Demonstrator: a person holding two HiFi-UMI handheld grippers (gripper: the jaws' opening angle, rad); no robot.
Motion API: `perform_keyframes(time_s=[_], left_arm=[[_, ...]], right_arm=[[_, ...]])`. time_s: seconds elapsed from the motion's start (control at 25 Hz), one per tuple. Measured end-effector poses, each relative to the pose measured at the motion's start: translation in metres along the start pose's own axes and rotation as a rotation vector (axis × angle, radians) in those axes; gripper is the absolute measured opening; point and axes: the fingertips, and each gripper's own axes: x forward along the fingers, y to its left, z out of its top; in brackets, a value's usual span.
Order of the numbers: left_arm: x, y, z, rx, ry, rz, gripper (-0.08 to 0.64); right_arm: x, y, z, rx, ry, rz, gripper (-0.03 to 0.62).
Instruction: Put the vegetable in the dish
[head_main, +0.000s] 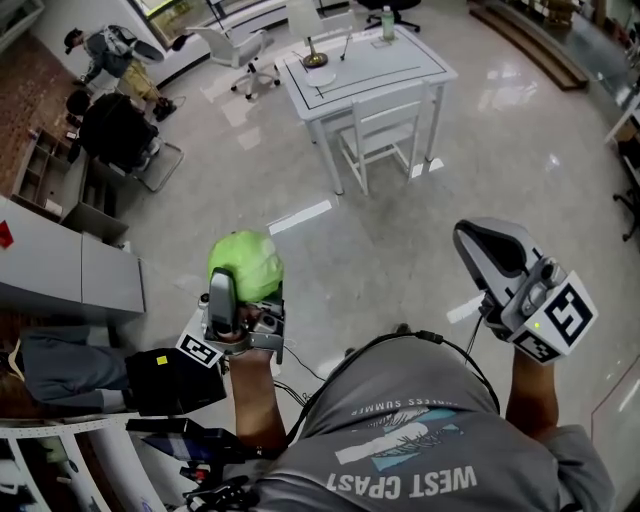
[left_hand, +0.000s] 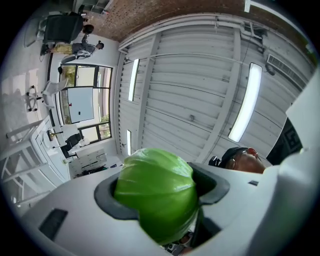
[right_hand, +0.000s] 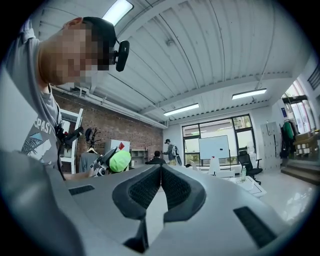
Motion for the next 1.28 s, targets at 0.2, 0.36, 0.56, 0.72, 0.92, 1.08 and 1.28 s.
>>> perform_keyframes(time_s=[0.2, 0.36, 0.56, 0.72, 0.92, 1.08, 1.28], left_arm=[[0.023, 0.028, -0.031, 0.019, -0.001, 0.031, 0.301], [0.028, 0.029, -0.041, 0.012, -0.006, 0.038, 0.301], [0.029, 0.045, -0.039, 0.016, 0.03, 0.068, 0.302], [0.033, 0.063, -0.025, -0.014, 0.026, 0.069, 0.301], [0.042, 0.079, -0.001, -0.024, 0.042, 0.053, 0.301], [0.037, 0.093, 0.023, -0.025, 0.041, 0.061, 0.301], [0.031, 0.109, 0.05, -0.029, 0.044, 0.051, 0.301]], right_arm=[[-0.011, -0.05, -0.009, 0.008, 0.004, 0.016, 0.007], [-0.017, -0.058, -0.014, 0.017, 0.022, 0.019, 0.008], [-0.004, -0.066, -0.02, 0.036, 0.033, 0.015, 0.008], [0.013, -0.066, -0.018, 0.039, 0.032, 0.004, 0.007], [0.038, -0.073, -0.015, 0.034, 0.042, -0.023, 0.008], [0.066, -0.068, -0.012, 0.031, 0.033, -0.021, 0.008], [0.1, -0.063, -0.014, 0.024, 0.03, -0.029, 0.008]])
